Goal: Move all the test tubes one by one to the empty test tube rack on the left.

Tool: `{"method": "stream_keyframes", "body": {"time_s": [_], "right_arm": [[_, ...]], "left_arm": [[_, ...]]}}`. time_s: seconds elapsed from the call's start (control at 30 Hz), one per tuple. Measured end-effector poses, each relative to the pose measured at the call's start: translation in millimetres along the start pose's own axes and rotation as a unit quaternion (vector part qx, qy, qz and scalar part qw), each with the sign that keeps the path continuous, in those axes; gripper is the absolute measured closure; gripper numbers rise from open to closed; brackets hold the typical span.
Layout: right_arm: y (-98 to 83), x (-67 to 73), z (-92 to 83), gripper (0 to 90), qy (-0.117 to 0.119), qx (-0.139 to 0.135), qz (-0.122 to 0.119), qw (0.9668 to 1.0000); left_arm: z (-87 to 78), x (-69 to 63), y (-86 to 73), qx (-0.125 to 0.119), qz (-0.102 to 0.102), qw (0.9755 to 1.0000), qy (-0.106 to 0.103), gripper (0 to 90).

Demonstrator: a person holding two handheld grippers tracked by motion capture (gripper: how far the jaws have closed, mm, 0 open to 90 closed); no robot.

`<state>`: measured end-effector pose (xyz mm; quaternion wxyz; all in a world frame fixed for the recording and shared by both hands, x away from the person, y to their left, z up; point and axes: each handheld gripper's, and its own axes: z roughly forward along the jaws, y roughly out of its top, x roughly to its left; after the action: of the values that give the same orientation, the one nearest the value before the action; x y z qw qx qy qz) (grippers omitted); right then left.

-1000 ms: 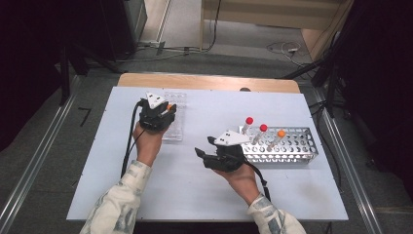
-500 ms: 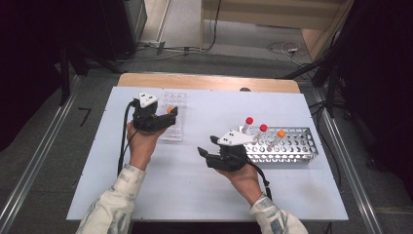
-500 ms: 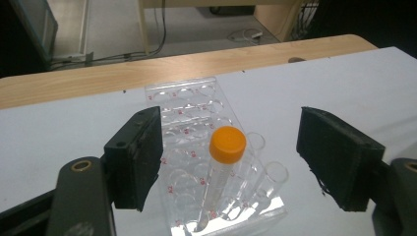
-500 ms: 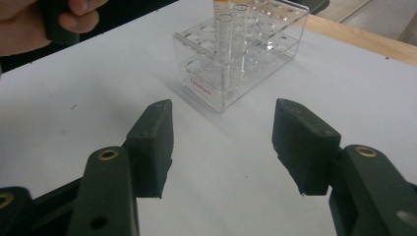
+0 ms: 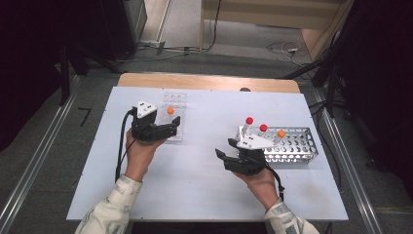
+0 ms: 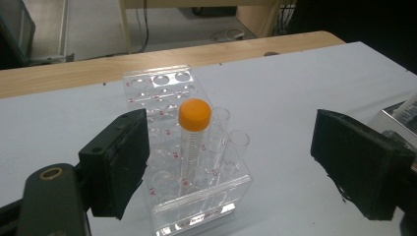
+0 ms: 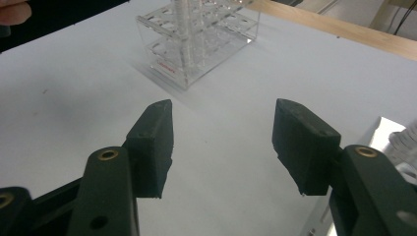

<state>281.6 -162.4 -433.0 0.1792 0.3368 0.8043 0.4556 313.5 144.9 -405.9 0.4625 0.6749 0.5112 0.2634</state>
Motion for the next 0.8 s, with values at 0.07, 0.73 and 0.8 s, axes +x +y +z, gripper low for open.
{"method": "stream_keyframes", "body": {"time_s": [0.07, 0.73, 0.8], "right_arm": [[-3.0, -2.9, -5.9, 39.1, -0.004, -0.001, 0.003, 1.0000], [-35.5, -50.1, -57.6, 39.2, -0.066, -0.010, 0.047, 0.9967], [-37.4, -53.9, -60.7, 39.2, -0.073, -0.011, 0.050, 0.9960]], "left_arm": [[-1.5, -0.7, -1.9, 0.006, -0.006, 0.9999, -0.011, 15.3], [-9.8, -3.5, -6.8, -0.001, 0.001, 0.9999, -0.015, 15.3], [-9.7, -3.8, -6.9, 0.000, 0.002, 0.9999, -0.016, 15.4]]}}
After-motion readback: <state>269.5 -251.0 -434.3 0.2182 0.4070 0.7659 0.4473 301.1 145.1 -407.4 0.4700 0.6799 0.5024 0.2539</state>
